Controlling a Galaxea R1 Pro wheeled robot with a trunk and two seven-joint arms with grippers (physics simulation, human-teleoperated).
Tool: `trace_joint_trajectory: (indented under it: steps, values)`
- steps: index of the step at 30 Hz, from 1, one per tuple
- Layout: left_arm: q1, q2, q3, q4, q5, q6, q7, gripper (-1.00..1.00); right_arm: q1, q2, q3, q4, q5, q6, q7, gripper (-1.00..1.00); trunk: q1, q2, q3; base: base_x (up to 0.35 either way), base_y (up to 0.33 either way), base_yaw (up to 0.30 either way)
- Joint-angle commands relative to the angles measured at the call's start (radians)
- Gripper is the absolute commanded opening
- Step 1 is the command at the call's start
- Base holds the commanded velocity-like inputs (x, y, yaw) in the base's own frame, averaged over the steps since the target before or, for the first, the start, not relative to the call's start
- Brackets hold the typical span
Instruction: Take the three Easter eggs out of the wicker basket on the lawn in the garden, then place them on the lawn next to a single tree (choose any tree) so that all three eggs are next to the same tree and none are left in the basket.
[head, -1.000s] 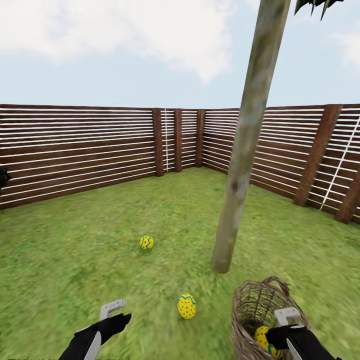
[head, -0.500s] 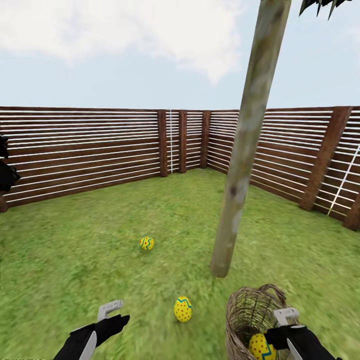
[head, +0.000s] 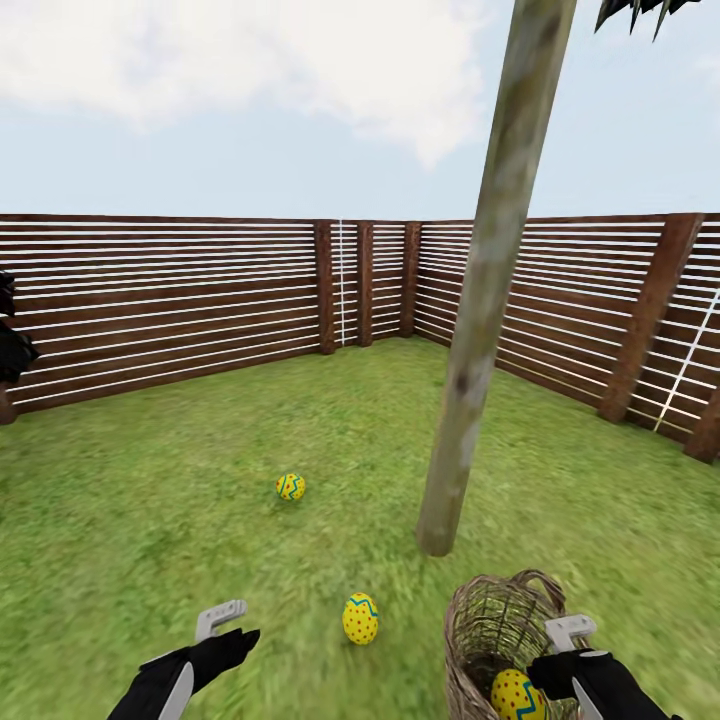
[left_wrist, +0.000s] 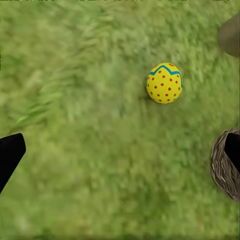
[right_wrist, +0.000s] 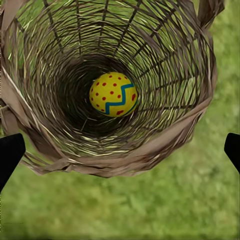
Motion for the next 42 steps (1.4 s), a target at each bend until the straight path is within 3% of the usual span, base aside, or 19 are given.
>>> trace_joint_trajectory:
  steps: [1, 19, 36, 42]
  values:
    - [0.0, 0.0, 0.005, -0.002, 0.005, 0.007, -0.004, 1.0, -0.001, -0.001, 0.004, -0.001, -0.008, 0.005, -0.002, 1.0, 0.0, -0.001, -0.001, 0.0, 0.0, 0.0]
    - [0.0, 0.002, 0.013, -0.003, 0.011, 0.003, 0.002, 1.0, -0.001, -0.001, 0.002, 0.0, -0.007, 0.005, 0.014, 1.0, 0.0, -0.001, -0.001, 0.0, 0.0, 0.0]
    - [0.0, -0.005, 0.01, -0.001, 0.007, 0.002, 0.006, 1.0, -0.001, -0.001, -0.004, 0.0, -0.008, 0.005, 0.012, 1.0, -0.065, 0.118, 0.052, -0.037, 0.0, 0.0]
    - [0.0, -0.007, 0.008, 0.008, 0.009, -0.044, 0.005, 1.0, -0.001, -0.001, -0.003, -0.001, -0.008, 0.005, 0.013, 1.0, -0.088, 0.16, 0.071, -0.143, -0.05, 0.0]
